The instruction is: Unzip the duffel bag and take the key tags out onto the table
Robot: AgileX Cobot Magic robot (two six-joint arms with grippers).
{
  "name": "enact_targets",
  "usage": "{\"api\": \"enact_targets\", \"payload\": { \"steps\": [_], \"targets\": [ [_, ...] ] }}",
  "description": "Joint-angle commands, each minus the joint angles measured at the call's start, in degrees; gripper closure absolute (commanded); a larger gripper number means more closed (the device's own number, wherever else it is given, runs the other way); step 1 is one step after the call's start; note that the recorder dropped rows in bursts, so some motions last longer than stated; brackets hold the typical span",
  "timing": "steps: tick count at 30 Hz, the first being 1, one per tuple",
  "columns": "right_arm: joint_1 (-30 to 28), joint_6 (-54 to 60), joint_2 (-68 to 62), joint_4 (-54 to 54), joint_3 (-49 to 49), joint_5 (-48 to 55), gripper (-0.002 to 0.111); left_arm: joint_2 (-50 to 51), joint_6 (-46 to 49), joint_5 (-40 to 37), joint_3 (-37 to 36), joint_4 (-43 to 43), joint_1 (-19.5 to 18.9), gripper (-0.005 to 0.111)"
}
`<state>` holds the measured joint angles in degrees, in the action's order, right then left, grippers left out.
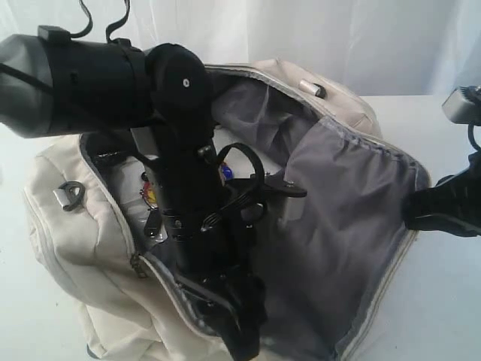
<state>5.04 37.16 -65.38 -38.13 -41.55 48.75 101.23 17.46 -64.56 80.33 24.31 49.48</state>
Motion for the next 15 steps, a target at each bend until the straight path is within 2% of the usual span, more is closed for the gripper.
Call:
{"api": "enact_targets", "payload": {
  "steps": [1,3,10,12,15],
  "targets": [
    [0.03,-0.04,0.04,0.30,0.28,-0.58,0.108,-0.66,0.34,-5.40,-0.27,1.38,0.43,0.025],
    [0.03,-0.04,0.04,0.30,0.28,-0.58,0.108,-0.66,0.34,-5.40,-0.17,2.13,0.43,0.022],
    [0.03,0.09,0.04,1.78,0.28,-1.55,0.108,-1.98,0.34,-5.40,3.74,3.63,0.43,0.022],
    [0.03,0.09,0.04,3.55,0.28,-3.18,0.104,-2.69,0.34,-5.40,4.46,3.69,0.43,0.022],
    [0.03,0.09,0.04,5.24,0.28,-5.30,0.087,-3.53,0.34,-5.40,4.73,3.69,0.43,0.022]
  ]
}}
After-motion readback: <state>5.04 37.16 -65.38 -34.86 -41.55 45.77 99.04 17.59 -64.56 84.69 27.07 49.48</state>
